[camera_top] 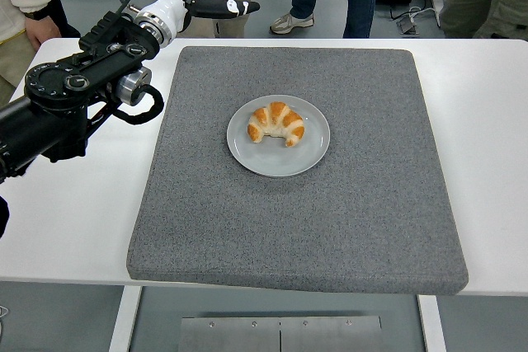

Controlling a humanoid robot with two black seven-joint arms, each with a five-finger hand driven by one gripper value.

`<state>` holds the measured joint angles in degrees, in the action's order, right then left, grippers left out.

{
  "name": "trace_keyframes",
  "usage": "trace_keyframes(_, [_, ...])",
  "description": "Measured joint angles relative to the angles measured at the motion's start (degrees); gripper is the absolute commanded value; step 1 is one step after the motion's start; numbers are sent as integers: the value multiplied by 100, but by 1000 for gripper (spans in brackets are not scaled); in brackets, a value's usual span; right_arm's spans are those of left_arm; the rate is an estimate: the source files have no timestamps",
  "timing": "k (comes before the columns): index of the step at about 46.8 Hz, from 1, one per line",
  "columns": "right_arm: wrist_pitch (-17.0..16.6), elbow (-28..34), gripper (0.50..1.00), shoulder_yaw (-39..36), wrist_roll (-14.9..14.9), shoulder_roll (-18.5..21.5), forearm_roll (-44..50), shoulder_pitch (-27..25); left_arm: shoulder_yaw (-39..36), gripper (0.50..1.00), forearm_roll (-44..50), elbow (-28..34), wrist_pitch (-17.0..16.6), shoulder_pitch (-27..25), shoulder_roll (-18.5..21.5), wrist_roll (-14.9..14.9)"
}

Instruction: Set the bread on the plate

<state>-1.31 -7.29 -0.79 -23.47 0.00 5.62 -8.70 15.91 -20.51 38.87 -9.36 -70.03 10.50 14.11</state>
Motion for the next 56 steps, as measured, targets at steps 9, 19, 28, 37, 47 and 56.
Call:
trace_keyframes(9, [0,0,1000,0,0,0,0,-1,796,972,287,-685,323,198,-208,14])
trace_keyframes(19, [-1,0,1000,0,0,0,0,-1,1243,971,981,-1450,882,445,-346,16])
trace_keyframes(28, [0,0,1000,0,1,0,0,0,1402,971,1539,-1884,1310,523,-447,16])
trace_keyframes(37, [-1,0,1000,0,1,0,0,-1,1650,971,1847,-2069,1596,638,-547,13])
trace_keyframes(47, [0,-8,1000,5,1,0,0,0,1799,971,1894,-2173,1683,736,-649,7])
trace_keyframes(56, [-8,-29,1000,-22,1,0,0,0,1987,971,1926,-2281,1701,805,-744,15])
